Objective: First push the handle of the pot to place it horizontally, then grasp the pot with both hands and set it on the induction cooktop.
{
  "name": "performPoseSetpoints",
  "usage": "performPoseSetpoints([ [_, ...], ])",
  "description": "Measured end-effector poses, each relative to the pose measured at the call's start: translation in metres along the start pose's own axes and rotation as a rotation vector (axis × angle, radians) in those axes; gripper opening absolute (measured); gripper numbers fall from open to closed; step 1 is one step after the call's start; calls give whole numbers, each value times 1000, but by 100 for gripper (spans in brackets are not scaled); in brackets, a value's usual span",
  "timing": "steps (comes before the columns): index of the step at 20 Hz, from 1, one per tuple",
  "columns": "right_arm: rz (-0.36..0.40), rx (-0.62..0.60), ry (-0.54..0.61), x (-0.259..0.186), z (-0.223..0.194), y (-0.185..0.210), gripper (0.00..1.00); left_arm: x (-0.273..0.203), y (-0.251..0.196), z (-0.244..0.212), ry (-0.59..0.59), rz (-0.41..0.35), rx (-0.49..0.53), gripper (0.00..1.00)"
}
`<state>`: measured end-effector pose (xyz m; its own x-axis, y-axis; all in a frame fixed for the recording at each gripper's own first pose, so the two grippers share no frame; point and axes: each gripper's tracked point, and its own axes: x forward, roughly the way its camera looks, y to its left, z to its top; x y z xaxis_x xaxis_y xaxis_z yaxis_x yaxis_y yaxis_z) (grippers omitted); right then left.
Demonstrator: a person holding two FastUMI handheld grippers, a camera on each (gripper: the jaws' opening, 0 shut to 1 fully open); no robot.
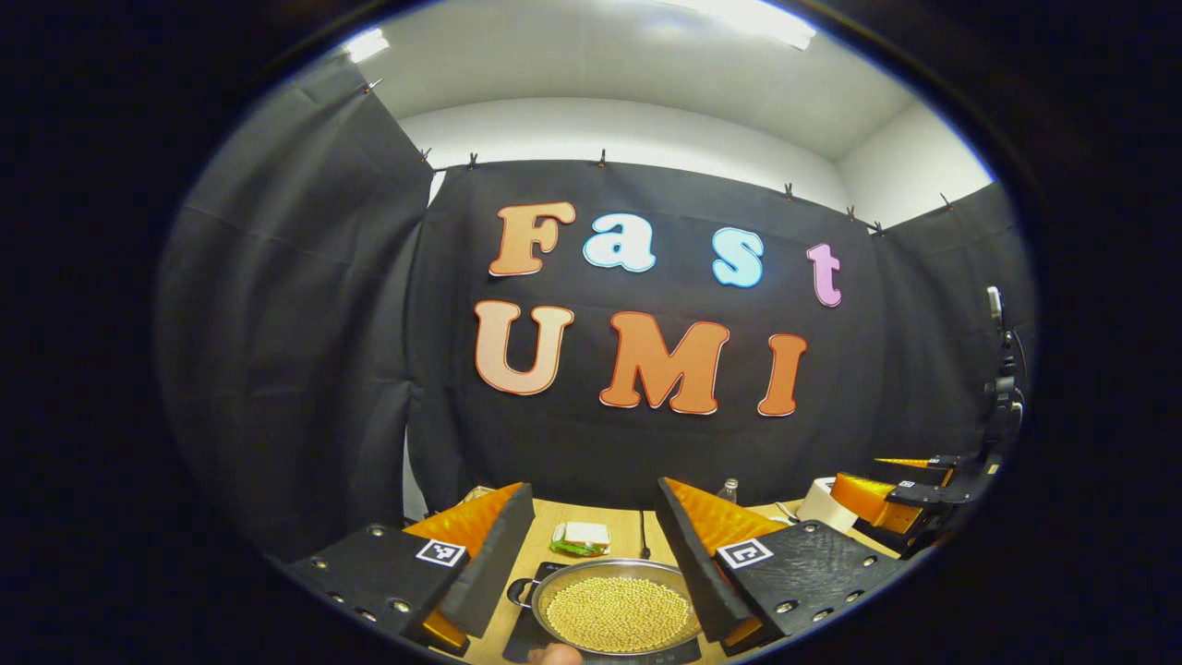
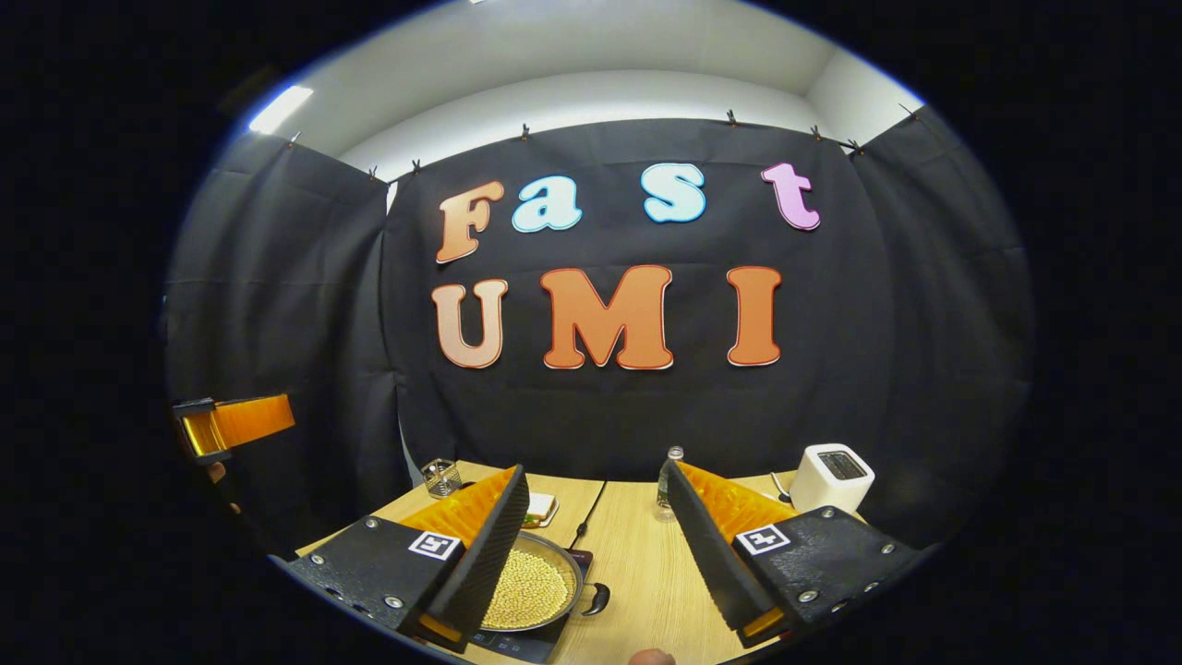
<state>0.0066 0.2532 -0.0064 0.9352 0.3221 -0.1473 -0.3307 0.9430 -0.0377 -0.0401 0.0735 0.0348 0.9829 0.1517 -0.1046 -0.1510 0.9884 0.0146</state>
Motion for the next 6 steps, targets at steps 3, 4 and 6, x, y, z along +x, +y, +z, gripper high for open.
performPoseSetpoints([
  [3,16,7,2,0,1,8,93,2,1,-3,3,6,2,83],
  [4,25,11,3,0,1,11,93,3,1,-3,5,6,0,83],
  [6,33,12,3,1,1,13,99,3,2,-5,13,9,-3,83],
])
